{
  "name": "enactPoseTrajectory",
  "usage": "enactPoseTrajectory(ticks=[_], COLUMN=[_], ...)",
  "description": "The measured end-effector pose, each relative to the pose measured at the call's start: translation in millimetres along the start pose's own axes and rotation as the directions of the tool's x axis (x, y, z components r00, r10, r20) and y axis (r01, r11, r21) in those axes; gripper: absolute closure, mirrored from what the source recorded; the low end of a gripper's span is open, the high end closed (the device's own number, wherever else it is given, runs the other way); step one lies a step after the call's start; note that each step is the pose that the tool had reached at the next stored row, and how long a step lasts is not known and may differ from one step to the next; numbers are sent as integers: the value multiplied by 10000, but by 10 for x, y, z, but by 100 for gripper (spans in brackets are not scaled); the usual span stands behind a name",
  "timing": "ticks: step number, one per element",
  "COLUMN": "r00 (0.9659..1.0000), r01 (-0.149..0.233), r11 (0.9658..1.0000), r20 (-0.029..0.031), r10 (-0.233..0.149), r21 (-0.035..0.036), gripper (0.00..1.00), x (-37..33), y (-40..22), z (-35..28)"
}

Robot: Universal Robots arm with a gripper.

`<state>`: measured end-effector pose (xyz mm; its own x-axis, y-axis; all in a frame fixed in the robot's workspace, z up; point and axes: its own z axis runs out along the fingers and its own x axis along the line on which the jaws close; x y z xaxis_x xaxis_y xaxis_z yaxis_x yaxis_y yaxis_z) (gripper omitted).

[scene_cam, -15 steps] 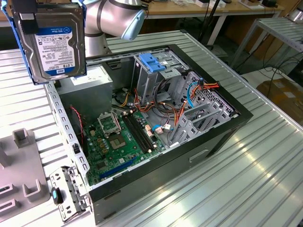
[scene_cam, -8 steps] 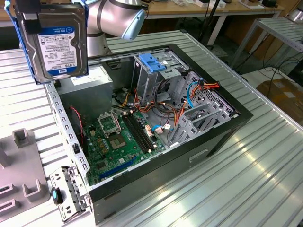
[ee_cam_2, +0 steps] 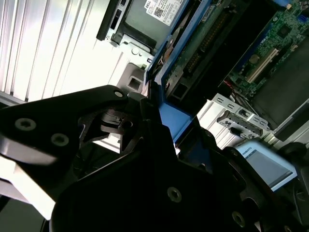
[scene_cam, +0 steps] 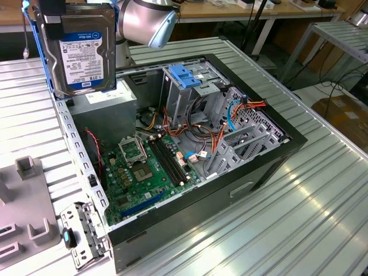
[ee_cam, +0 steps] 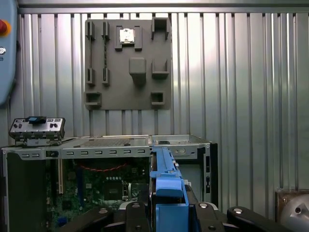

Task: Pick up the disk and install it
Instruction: 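Pick up the disk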

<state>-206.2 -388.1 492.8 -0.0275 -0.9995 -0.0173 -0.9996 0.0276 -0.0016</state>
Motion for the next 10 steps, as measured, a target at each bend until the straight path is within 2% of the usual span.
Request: enactPoseTrajectory(ticks=[1, 3, 7, 8, 10], r00=[10000, 10000, 10000, 10000, 10000], r01=[0, 0, 0, 0, 0], r11=[10000, 10000, 10000, 10000, 10000], r20=[0, 0, 0, 0, -1], r10=[0, 0, 0, 0, 0], r21=[0, 0, 0, 0, 0], gripper=[63, 63, 63, 63, 63], x=[-1, -4, -6, -8, -9], y=[-29, -127, -229, -281, -337], z=[0, 0, 0, 1, 0])
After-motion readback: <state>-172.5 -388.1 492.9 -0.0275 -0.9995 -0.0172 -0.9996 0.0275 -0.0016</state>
